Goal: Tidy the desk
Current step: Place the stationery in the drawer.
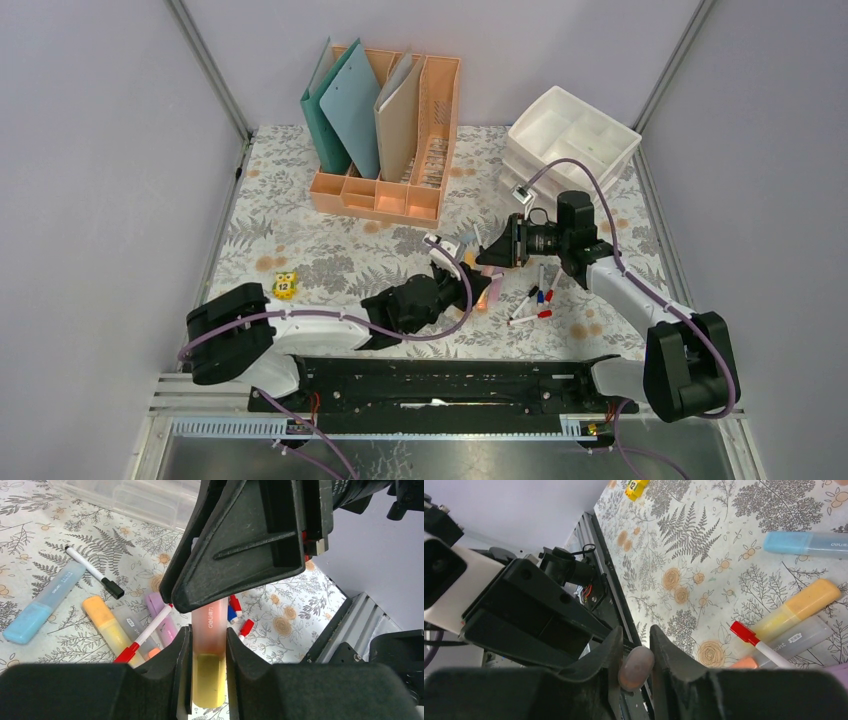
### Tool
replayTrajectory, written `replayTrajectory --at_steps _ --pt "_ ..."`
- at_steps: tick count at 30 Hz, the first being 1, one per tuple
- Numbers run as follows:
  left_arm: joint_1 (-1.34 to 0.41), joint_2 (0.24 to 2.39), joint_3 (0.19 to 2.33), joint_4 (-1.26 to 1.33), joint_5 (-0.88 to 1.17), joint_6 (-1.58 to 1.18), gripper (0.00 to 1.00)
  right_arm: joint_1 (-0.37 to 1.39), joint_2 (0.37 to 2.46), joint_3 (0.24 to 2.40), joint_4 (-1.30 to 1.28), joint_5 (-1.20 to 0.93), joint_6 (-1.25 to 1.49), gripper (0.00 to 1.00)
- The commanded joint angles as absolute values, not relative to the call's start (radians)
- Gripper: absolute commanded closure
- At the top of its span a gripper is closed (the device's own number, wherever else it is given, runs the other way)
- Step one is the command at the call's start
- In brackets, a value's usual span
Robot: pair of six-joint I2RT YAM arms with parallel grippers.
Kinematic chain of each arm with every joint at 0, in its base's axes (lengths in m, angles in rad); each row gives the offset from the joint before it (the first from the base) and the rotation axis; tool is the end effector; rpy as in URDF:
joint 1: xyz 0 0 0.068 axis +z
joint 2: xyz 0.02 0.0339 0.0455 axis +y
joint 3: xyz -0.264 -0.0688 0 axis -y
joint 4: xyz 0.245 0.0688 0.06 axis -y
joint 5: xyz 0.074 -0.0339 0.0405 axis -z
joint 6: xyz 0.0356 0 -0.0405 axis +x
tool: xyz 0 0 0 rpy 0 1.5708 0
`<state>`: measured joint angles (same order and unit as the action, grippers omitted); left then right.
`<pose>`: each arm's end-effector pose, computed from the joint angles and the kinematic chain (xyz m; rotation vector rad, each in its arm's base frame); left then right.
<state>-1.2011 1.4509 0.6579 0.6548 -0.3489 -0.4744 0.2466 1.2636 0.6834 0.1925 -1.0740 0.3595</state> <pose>0.1232 -0.2842 0.2284 0.3759 1.7542 -0.9381 0.2466 0.0944 0.2466 -0.6395 1.9041 1.4336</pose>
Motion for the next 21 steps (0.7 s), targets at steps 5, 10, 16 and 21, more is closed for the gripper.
replayTrajectory --at_steps 5,10,16,21 --pt "-1.218 1.385 0.665 0.667 -0.324 -0.409 0.42 0.249 1.231 0.751 0.109 -1.007 0.24 1.0" --pt "-1.216 1.274 0.552 0.703 -0.315 -0.349 0.11 0.246 1.17 0.833 -0.102 -0.905 0.02 1.0" --pt "-1.207 1.186 0.49 0.572 -0.376 -0.322 0.01 0.241 1.032 0.888 -0.247 -0.651 -0.25 1.0" --pt "-1.179 1.197 0.499 0.435 -0.406 -0.35 0.01 0.24 0.971 0.942 -0.277 -0.415 -0.351 1.0"
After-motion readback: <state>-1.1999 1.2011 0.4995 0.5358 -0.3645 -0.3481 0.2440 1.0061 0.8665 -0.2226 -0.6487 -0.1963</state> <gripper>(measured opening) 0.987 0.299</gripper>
